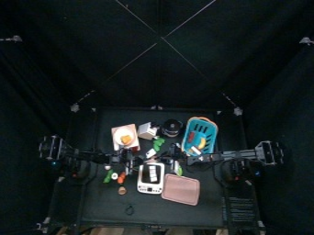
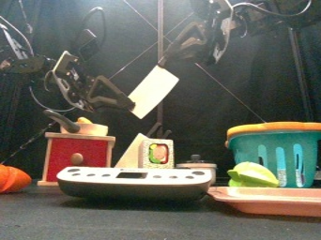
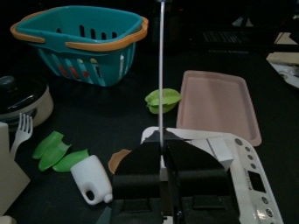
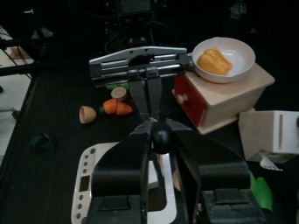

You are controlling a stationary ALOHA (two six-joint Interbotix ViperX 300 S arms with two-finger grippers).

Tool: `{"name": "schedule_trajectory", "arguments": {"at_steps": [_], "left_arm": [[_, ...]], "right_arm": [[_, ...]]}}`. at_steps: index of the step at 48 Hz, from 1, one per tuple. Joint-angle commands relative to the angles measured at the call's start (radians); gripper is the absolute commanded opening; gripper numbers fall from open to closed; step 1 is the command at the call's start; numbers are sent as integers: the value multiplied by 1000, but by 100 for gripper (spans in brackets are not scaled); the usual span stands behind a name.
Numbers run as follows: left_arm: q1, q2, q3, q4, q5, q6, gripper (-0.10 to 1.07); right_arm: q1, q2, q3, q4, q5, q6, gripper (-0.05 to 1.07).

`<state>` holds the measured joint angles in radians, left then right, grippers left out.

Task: Reorient grip

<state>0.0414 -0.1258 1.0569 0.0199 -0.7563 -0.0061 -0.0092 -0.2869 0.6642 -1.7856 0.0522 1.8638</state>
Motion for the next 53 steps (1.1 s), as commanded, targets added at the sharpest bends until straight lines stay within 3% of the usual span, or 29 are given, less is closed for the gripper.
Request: {"name": "schedule_trajectory", "arguments": {"at_steps": [1, 16, 39, 53], "left_arm": [[0, -26, -14, -2, -14, -2, 30], [-2, -115, -3, 2, -12, 0, 30], [-37, -126, 12, 0, -29, -2, 30], [-38, -117, 48, -14, -29, -5, 30]], "right_arm": [[-2, -9, 5, 9, -2, 3, 56], [-2, 3, 77, 144, -6, -5, 56], [-2, 92, 61, 179, -31, -8, 56], [0, 71, 55, 179, -31, -8, 56]]}}
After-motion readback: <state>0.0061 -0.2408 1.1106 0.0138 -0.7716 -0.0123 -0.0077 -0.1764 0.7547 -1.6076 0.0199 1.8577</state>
